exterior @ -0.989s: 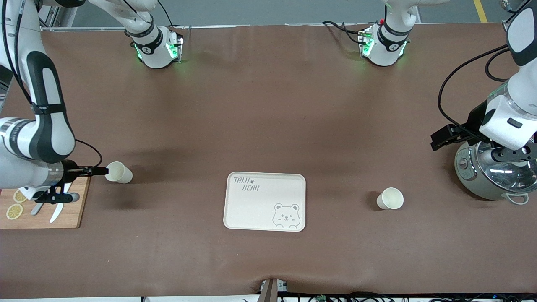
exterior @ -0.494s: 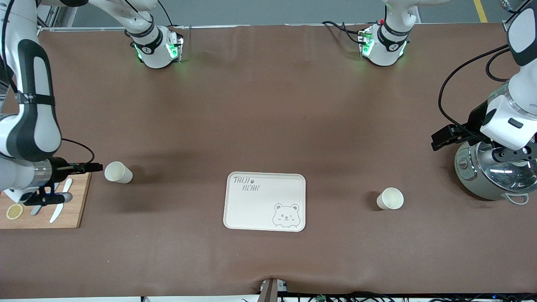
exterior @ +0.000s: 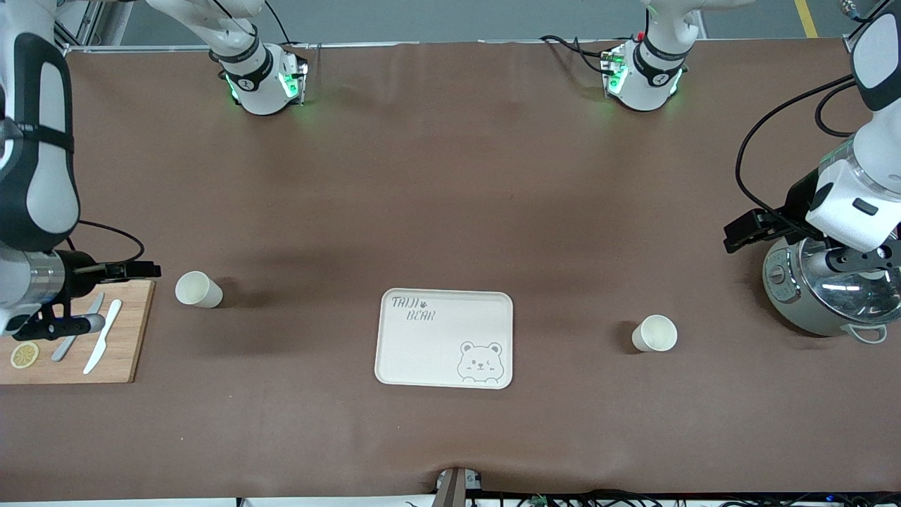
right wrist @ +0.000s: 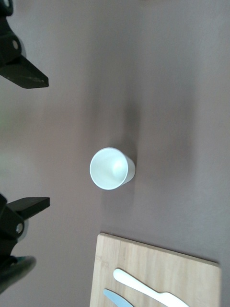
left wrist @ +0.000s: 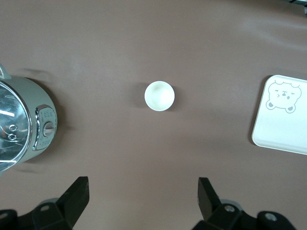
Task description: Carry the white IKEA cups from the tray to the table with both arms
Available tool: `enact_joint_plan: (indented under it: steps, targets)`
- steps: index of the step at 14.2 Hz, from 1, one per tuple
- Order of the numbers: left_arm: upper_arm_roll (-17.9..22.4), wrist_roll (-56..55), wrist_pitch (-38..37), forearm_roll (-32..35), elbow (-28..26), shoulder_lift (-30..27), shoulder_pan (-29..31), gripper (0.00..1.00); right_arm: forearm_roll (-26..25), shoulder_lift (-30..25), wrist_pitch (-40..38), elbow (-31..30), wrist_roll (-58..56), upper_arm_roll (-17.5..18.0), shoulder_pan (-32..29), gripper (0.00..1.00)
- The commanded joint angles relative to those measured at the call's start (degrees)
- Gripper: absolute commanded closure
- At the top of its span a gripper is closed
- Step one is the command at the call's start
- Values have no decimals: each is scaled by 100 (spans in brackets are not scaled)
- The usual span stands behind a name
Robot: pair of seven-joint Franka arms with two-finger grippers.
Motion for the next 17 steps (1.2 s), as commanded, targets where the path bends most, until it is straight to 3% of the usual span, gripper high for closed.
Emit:
enact_joint_plan:
  steps: [1, 4, 9, 17]
  targets:
    - [-20, 40, -116, -49, 47, -50, 37, 0, -111, -476, -116, -71, 215, 24, 75, 0]
    - [-20, 40, -116, -49, 47, -68, 37, 0, -111, -766, -388, -71, 892, 33, 136, 0]
    - [-20, -13, -116, -58, 47, -138, 28, 0, -120, -1372, -547, -211, 964, 24, 206, 0]
    - [-46, 84, -116, -84, 47, -191, 10, 0, -269, -2339, -574, -948, 1139, 7, 250, 0]
